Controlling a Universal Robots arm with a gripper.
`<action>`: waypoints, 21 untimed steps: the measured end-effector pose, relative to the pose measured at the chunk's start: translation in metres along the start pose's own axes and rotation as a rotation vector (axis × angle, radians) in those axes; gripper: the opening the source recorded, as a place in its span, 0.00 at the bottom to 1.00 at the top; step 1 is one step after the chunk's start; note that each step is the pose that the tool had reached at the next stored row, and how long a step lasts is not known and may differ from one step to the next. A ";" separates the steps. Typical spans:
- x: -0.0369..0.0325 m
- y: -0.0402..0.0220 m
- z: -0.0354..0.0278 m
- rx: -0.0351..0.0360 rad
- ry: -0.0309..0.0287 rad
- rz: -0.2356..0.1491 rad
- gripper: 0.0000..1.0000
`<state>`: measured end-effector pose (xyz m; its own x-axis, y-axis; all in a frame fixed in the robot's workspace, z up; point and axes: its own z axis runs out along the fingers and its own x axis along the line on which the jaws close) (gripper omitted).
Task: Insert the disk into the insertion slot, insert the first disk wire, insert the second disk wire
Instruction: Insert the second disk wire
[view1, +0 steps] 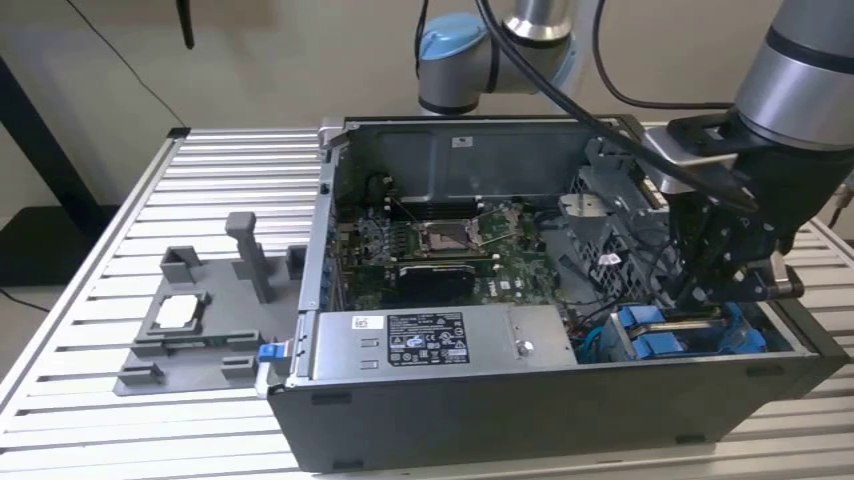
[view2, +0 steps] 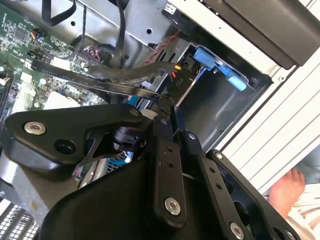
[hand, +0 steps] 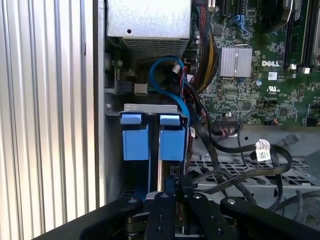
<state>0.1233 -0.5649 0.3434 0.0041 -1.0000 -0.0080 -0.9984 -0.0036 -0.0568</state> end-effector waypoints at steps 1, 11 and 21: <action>0.0000 0.0000 0.0001 0.0001 0.0002 0.003 0.16; -0.0022 0.0000 0.0007 0.0002 0.0011 0.021 0.16; -0.0023 0.0002 0.0041 0.0011 0.0011 0.022 0.16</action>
<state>0.1234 -0.5625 0.3393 -0.0179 -0.9998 -0.0081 -0.9982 0.0184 -0.0577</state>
